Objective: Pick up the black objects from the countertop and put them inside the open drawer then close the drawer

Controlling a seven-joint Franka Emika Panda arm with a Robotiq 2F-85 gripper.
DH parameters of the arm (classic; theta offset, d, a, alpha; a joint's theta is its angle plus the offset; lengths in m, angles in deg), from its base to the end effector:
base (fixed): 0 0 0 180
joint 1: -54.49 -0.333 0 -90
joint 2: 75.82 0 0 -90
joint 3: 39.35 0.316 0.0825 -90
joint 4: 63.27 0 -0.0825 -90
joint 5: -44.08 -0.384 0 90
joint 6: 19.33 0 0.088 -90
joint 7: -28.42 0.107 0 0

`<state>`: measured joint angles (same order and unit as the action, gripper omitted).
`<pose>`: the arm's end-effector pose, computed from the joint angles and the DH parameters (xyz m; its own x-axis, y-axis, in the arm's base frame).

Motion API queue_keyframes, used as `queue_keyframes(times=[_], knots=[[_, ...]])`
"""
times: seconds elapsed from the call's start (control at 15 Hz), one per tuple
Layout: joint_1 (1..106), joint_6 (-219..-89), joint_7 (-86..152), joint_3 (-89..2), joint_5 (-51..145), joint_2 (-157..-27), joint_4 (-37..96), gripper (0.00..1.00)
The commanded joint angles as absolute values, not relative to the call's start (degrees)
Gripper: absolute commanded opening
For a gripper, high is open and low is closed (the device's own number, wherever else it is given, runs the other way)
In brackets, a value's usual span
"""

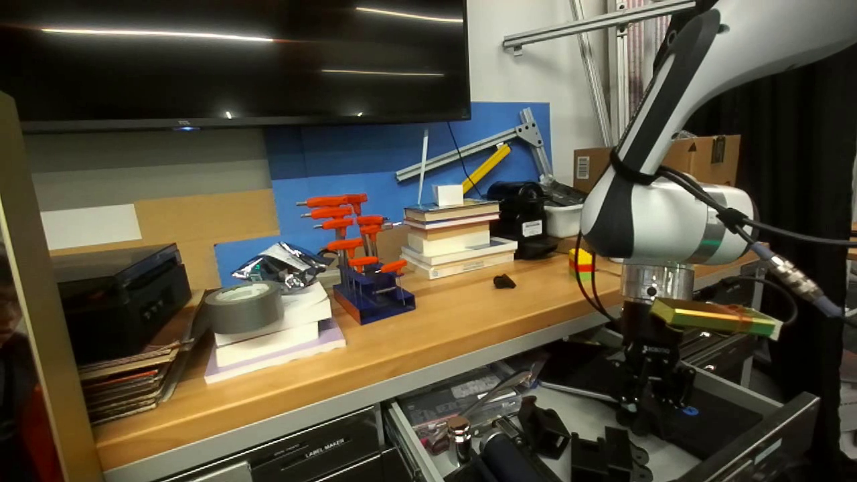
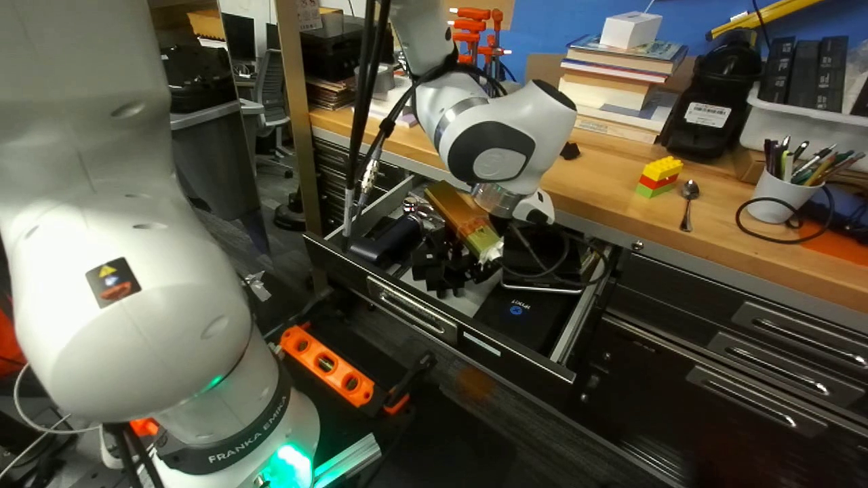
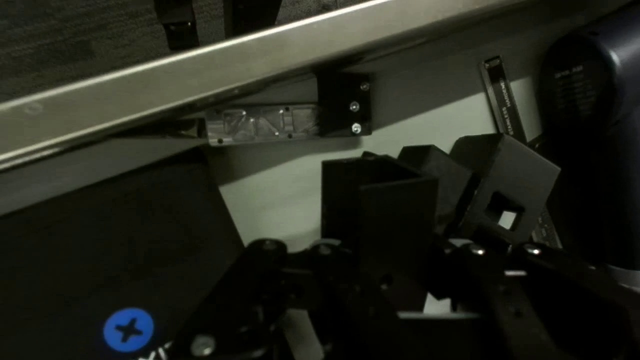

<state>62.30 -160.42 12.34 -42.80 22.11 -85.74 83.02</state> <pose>0.4146 -0.0842 0.1858 0.9494 -0.2139 -0.2302 -0.2637 -0.9407 -0.2135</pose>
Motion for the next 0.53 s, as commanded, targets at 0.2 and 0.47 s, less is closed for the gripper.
queue_keyframes(times=[0.2, 0.47], knots=[[62.9, -165.4, 15.9, -42.8, 21.1, -84.8, 87.7, 0.11], [63.5, -167.2, 16.4, -42.5, 19.4, -85.6, 88.3, 0.44]])
